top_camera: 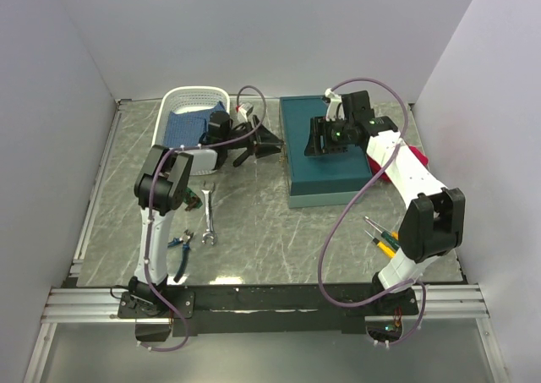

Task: Sort the tools into containers

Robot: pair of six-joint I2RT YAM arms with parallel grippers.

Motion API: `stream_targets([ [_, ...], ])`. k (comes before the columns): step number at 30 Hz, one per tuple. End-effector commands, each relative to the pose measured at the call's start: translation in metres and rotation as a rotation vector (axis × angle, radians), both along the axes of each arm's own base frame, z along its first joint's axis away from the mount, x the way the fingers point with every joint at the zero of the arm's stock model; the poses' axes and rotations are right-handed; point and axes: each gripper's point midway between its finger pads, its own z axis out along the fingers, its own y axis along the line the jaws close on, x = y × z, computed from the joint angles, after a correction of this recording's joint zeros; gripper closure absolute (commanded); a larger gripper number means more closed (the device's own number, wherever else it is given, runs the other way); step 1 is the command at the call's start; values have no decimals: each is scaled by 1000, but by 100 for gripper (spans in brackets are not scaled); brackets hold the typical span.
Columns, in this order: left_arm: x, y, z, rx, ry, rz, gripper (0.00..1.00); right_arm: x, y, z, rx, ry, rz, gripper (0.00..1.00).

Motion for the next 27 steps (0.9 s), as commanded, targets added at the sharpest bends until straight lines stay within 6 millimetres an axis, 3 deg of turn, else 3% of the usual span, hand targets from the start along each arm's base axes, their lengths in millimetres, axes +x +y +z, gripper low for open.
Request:
stream_targets([
  [1,9,-10,2,5,-39,2,39,-4,-9,-7,-31,9,-20,31],
  [7,16,-13,-2,9,-47,9,41,-5,-10,-10,-29,14,-26,31],
  [16,9,-5,13,37,-106,20,79,-7,-16,-24,-70,25,-33,31],
  [17,11,-1,18,57,-134,28,83,-7,-18,-26,-77,28,-36,32],
  [22,14,24,-8,252,-94,96,96,-6,-25,-38,-121,24,-43,34],
  [23,23,33,-10,295,-104,152,99,-7,-27,-42,-131,28,-44,34],
  [27,21,53,-16,377,-101,206,99,-4,-30,-45,-149,13,-41,35],
])
